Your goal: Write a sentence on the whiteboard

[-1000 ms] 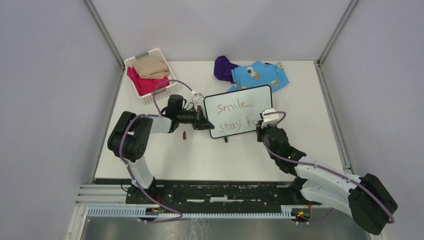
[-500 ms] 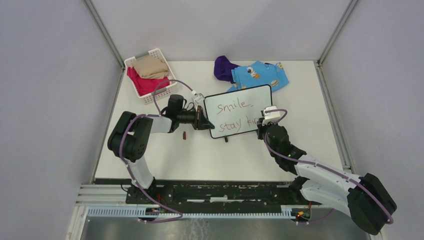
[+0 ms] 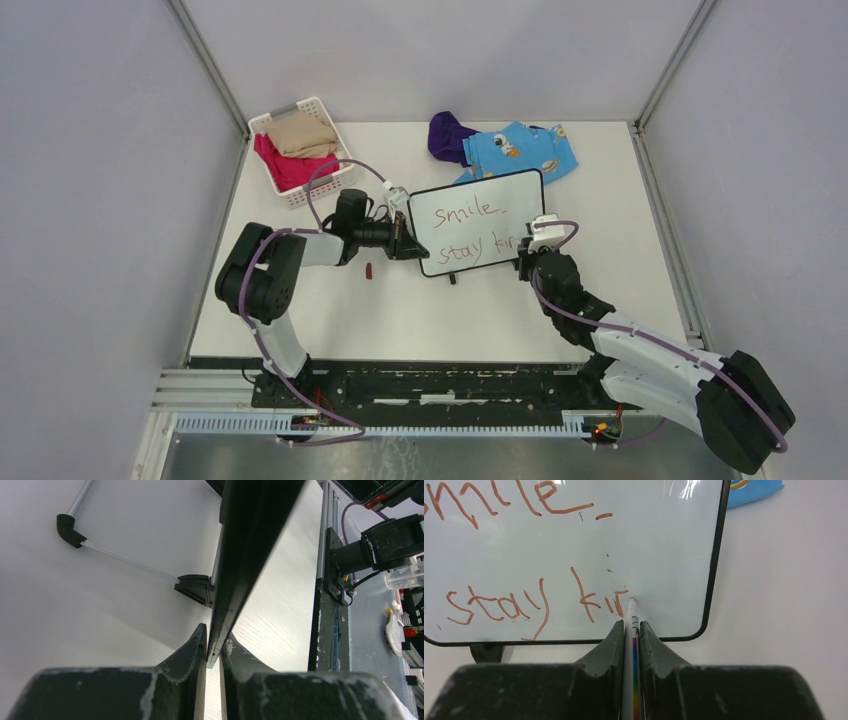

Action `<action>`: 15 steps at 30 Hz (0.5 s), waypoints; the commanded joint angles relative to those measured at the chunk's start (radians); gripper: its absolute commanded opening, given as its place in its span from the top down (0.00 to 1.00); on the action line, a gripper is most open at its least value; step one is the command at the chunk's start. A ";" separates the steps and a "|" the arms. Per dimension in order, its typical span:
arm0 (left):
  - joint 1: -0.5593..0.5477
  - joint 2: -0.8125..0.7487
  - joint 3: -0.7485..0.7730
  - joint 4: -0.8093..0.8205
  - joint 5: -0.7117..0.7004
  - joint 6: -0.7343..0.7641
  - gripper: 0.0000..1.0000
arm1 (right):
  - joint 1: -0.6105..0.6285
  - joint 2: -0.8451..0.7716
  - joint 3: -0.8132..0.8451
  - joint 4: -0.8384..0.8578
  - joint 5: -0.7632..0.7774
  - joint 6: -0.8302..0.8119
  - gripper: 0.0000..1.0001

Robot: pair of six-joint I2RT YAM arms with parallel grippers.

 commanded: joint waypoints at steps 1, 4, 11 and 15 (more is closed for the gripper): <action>-0.008 0.027 0.004 -0.066 -0.118 0.076 0.98 | -0.005 -0.020 -0.019 0.022 0.014 0.020 1.00; -0.008 0.028 0.004 -0.066 -0.118 0.075 0.98 | -0.005 -0.023 -0.028 0.020 0.010 0.023 1.00; -0.007 0.030 0.004 -0.066 -0.120 0.075 0.98 | -0.005 -0.031 -0.041 0.014 0.007 0.030 1.00; -0.007 0.029 0.005 -0.068 -0.120 0.078 0.98 | -0.005 -0.034 -0.049 0.010 0.005 0.032 1.00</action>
